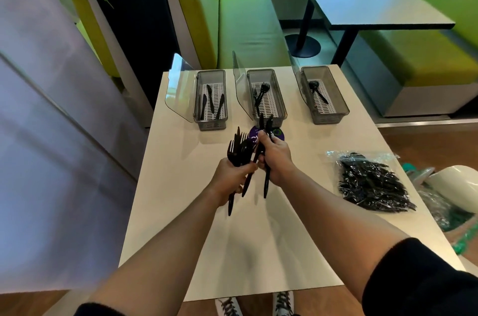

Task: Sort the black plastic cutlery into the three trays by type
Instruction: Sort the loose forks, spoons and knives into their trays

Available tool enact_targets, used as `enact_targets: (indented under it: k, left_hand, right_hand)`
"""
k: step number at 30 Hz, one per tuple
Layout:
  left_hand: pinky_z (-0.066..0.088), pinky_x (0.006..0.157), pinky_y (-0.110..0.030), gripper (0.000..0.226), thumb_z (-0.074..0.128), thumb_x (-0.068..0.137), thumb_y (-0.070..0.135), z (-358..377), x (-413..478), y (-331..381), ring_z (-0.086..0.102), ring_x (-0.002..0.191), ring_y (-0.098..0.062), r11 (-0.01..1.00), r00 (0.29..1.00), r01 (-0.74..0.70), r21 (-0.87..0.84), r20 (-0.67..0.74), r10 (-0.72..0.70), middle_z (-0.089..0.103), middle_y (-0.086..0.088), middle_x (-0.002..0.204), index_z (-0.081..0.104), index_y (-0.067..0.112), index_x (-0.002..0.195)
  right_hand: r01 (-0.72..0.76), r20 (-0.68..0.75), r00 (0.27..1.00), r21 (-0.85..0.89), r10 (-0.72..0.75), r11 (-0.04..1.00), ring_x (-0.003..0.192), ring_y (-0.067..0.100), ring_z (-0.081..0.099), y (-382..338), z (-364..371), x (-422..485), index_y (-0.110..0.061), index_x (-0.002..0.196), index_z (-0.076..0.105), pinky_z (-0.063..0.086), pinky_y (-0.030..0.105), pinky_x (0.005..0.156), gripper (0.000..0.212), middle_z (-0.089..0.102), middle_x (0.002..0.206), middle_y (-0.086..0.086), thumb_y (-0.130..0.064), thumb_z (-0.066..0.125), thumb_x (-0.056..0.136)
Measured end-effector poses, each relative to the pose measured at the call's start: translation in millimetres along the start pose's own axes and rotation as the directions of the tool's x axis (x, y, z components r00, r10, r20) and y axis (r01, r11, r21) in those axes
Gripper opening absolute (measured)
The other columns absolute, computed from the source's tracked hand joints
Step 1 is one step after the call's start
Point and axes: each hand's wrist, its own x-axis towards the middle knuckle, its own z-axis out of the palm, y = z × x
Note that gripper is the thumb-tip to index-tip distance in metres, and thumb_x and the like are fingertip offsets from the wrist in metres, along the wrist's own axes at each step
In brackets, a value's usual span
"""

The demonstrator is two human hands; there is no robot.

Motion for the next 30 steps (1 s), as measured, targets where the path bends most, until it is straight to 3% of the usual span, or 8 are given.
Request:
enact_targets:
  k: [5, 9, 12, 14, 18, 22, 26, 30]
  left_hand:
    - [0.037, 0.049, -0.024, 0.015, 0.068, 0.095, 0.029, 5, -7, -5, 0.054, 0.056, -0.011, 0.997, 1.000, -0.023, -0.074, 0.002, 0.023, 0.071, -0.005, 0.081, 0.072, 0.014, 0.097]
    - [0.037, 0.044, -0.024, 0.027, 0.056, 0.102, 0.034, 11, -14, -9, 0.052, 0.056, -0.013, 0.983, 0.999, 0.020, -0.184, 0.031, -0.014, 0.067, -0.012, 0.093, 0.068, 0.014, 0.115]
    - [0.038, 0.045, -0.024, 0.032, 0.051, 0.103, 0.043, 12, -18, -11, 0.051, 0.057, -0.013, 0.950, 0.998, 0.050, -0.310, 0.046, -0.037, 0.066, -0.011, 0.095, 0.070, 0.023, 0.119]
    - [0.038, 0.047, -0.025, 0.034, 0.053, 0.100, 0.048, 10, -18, -13, 0.049, 0.058, -0.015, 0.948, 0.998, 0.043, -0.316, 0.063, -0.025, 0.063, -0.010, 0.095, 0.072, 0.027, 0.119]
    - [0.039, 0.047, -0.027, 0.027, 0.062, 0.098, 0.039, 9, -16, -13, 0.047, 0.056, -0.015, 0.969, 0.998, 0.033, -0.246, 0.053, -0.021, 0.059, -0.012, 0.083, 0.070, 0.016, 0.108]
    - [0.035, 0.044, -0.022, 0.017, 0.061, 0.101, 0.024, 6, -15, -11, 0.043, 0.053, -0.009, 0.971, 0.999, 0.023, -0.239, 0.054, -0.010, 0.059, -0.001, 0.075, 0.068, 0.014, 0.111]
    - [0.033, 0.044, -0.021, 0.008, 0.061, 0.100, 0.017, 1, -13, -8, 0.044, 0.052, -0.007, 0.977, 0.993, 0.028, -0.212, 0.121, -0.002, 0.056, -0.002, 0.073, 0.067, 0.012, 0.104]
    - [0.033, 0.044, -0.021, 0.006, 0.065, 0.097, 0.013, 1, -9, -4, 0.043, 0.052, -0.008, 0.977, 0.990, 0.046, -0.210, 0.141, -0.016, 0.054, -0.004, 0.073, 0.065, 0.008, 0.101]
  right_hand:
    - [-0.061, -0.091, 0.993, 0.097, 0.070, 0.993, 0.050, 0.011, 0.049, 4, 16, -6, -0.017, 0.084, 0.056, 0.040, 0.028, 0.051, 0.027, 0.055, 0.063, -0.001, -0.033, 0.050, 0.105]
    - [-0.105, -0.142, 0.982, 0.143, 0.125, 0.984, 0.060, 0.014, 0.055, 12, 23, -7, -0.016, 0.085, 0.056, 0.053, 0.037, 0.066, 0.027, 0.056, 0.066, -0.001, -0.035, 0.051, 0.105]
    - [-0.071, -0.154, 0.985, 0.087, 0.084, 0.994, 0.061, 0.017, 0.056, 16, 22, -6, -0.014, 0.088, 0.054, 0.053, 0.040, 0.070, 0.028, 0.058, 0.069, 0.002, -0.036, 0.048, 0.106]
    - [-0.055, -0.164, 0.984, 0.054, 0.063, 0.997, 0.061, 0.019, 0.057, 18, 21, -6, -0.013, 0.088, 0.054, 0.054, 0.041, 0.071, 0.029, 0.060, 0.072, 0.004, -0.034, 0.046, 0.107]
    - [-0.070, -0.151, 0.986, 0.030, 0.074, 0.997, 0.076, 0.024, 0.065, 22, 23, -8, -0.013, 0.084, 0.053, 0.057, 0.049, 0.090, 0.028, 0.063, 0.077, 0.006, -0.030, 0.048, 0.106]
    - [-0.092, -0.056, 0.994, 0.063, 0.096, 0.994, 0.087, 0.030, 0.070, 22, 22, -14, -0.008, 0.097, 0.059, 0.060, 0.045, 0.086, 0.024, 0.070, 0.090, 0.012, -0.028, 0.049, 0.106]
    - [-0.107, 0.007, 0.994, 0.059, 0.107, 0.993, 0.088, 0.030, 0.072, 18, 20, -22, -0.008, 0.106, 0.062, 0.057, 0.031, 0.059, 0.022, 0.074, 0.100, 0.016, -0.025, 0.048, 0.107]
    - [-0.113, 0.060, 0.992, 0.048, 0.110, 0.992, 0.091, 0.031, 0.073, 16, 17, -24, -0.012, 0.105, 0.063, 0.052, 0.028, 0.051, 0.017, 0.074, 0.113, 0.018, -0.023, 0.051, 0.105]
